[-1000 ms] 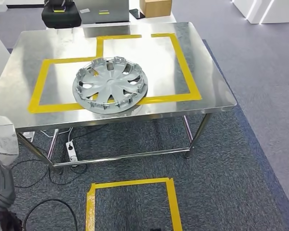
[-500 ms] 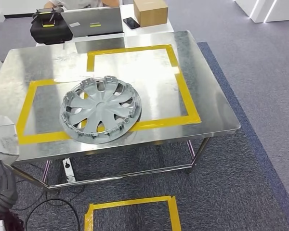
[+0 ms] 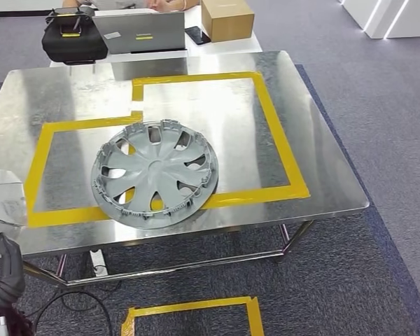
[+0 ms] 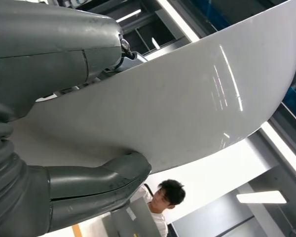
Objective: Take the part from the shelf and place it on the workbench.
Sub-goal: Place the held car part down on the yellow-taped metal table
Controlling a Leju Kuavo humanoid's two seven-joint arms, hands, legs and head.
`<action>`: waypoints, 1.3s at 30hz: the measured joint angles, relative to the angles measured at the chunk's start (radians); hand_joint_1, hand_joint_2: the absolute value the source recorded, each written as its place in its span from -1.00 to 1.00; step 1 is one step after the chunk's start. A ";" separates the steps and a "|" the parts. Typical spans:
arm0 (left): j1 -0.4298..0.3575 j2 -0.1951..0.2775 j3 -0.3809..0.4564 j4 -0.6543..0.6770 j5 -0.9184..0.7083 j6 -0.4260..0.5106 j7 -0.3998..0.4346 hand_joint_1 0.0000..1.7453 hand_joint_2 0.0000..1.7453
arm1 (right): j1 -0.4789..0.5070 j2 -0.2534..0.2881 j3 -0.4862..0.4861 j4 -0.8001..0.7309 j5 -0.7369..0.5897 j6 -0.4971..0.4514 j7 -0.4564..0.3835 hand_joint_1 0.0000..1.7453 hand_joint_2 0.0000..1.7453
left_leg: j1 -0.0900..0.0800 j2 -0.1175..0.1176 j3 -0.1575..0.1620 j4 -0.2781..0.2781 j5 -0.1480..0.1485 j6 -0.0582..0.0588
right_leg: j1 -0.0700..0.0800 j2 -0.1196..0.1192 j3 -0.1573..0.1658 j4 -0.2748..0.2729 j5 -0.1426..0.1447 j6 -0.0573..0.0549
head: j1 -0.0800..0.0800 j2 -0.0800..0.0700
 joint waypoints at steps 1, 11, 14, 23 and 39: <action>0.000 0.000 0.000 0.000 0.000 0.000 0.000 1.00 1.00 | 0.001 0.000 0.000 0.000 0.000 0.000 0.000 -1.00 -1.00 | 0.000 -0.001 0.008 0.000 -0.005 -0.002 | 0.000 0.000 0.009 -0.052 0.050 -0.002 | 0.000 0.000; 0.013 0.029 0.025 0.001 0.001 -0.020 0.012 1.00 1.00 | 0.001 0.000 -0.010 0.000 0.002 0.008 -0.003 -1.00 -1.00 | -0.002 0.000 -0.020 0.112 -0.089 -0.050 | -0.003 -0.001 0.088 -0.259 0.157 -0.041 | -0.010 0.000; 0.029 0.044 0.075 0.006 0.071 -0.077 -0.010 1.00 1.00 | 0.002 -0.001 -0.013 0.000 0.012 0.015 -0.005 -1.00 -1.00 | 0.000 0.001 -0.093 0.269 -0.145 -0.056 | -0.002 -0.004 0.091 -0.259 0.154 -0.046 | -0.012 0.000; 0.000 0.093 0.501 0.186 -0.065 -0.201 -0.076 1.00 1.00 | -0.004 -0.011 -0.013 0.003 0.056 0.037 -0.021 -1.00 -1.00 | -0.005 0.005 0.031 -0.007 -0.019 -0.029 | 0.004 -0.001 0.099 -0.259 0.141 -0.020 | -0.008 0.000; -0.279 0.270 0.737 0.712 -0.215 -0.251 -0.047 1.00 1.00 | -0.026 -0.054 -0.006 0.019 0.089 0.050 -0.021 -1.00 -1.00 | 0.000 0.002 0.030 -0.005 -0.020 -0.046 | 0.010 -0.008 0.085 -0.274 0.168 -0.048 | -0.001 0.000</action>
